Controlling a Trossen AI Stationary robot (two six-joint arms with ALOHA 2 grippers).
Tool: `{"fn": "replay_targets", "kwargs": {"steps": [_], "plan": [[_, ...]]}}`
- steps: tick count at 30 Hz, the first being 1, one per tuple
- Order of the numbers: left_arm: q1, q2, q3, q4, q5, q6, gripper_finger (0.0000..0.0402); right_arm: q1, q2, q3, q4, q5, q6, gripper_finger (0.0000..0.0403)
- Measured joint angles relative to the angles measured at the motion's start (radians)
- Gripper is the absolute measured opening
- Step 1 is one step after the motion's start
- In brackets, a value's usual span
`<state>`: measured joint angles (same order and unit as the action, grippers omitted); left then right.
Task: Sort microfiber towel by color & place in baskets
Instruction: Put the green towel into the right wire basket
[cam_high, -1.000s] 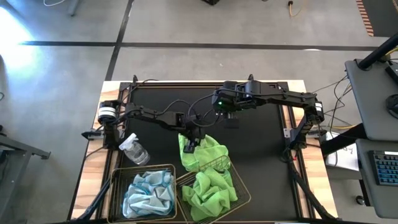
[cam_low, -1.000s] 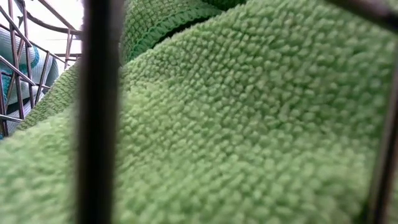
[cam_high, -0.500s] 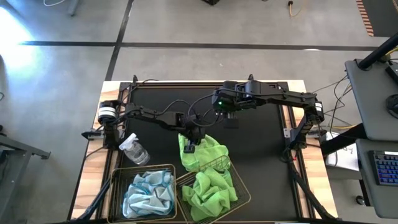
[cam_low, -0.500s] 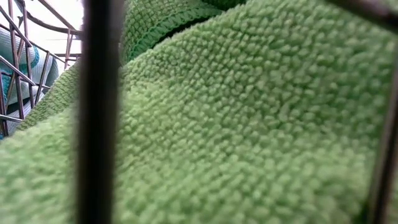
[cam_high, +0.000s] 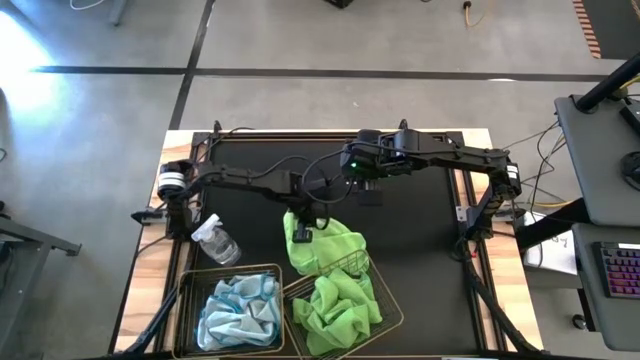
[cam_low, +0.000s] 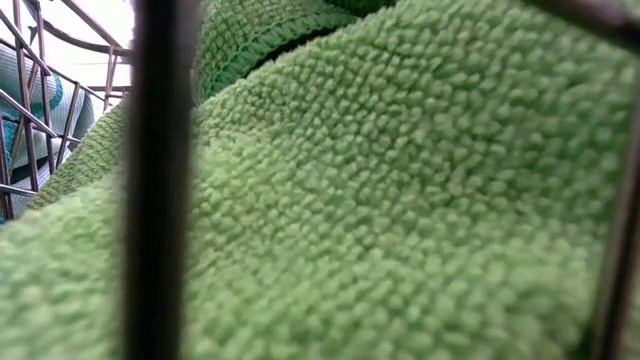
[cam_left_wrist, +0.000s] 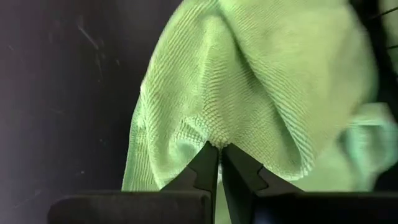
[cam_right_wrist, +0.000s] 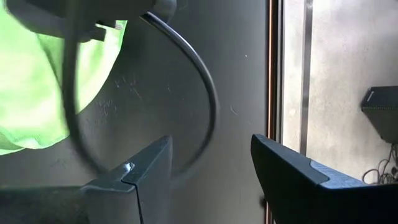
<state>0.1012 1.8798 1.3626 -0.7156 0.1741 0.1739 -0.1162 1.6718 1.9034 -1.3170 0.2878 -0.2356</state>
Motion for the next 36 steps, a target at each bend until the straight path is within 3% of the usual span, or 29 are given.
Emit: {"fn": "replay_targets", "kwargs": {"steps": [16,25,36], "plan": [[-0.046,0.009,0.558,-0.735,0.0,0.017,0.0,0.0,-0.002,0.006,0.065,-0.011,0.013,0.0215],[-0.053,0.011,0.772,-0.841,-0.019,-0.014,0.0,0.002,-0.007,0.007,0.184,-0.016,0.007,0.0215],[-0.053,0.011,0.808,-0.858,-0.104,0.017,0.0,0.002,-0.004,0.009,0.205,-0.011,0.007,0.0215]]}}
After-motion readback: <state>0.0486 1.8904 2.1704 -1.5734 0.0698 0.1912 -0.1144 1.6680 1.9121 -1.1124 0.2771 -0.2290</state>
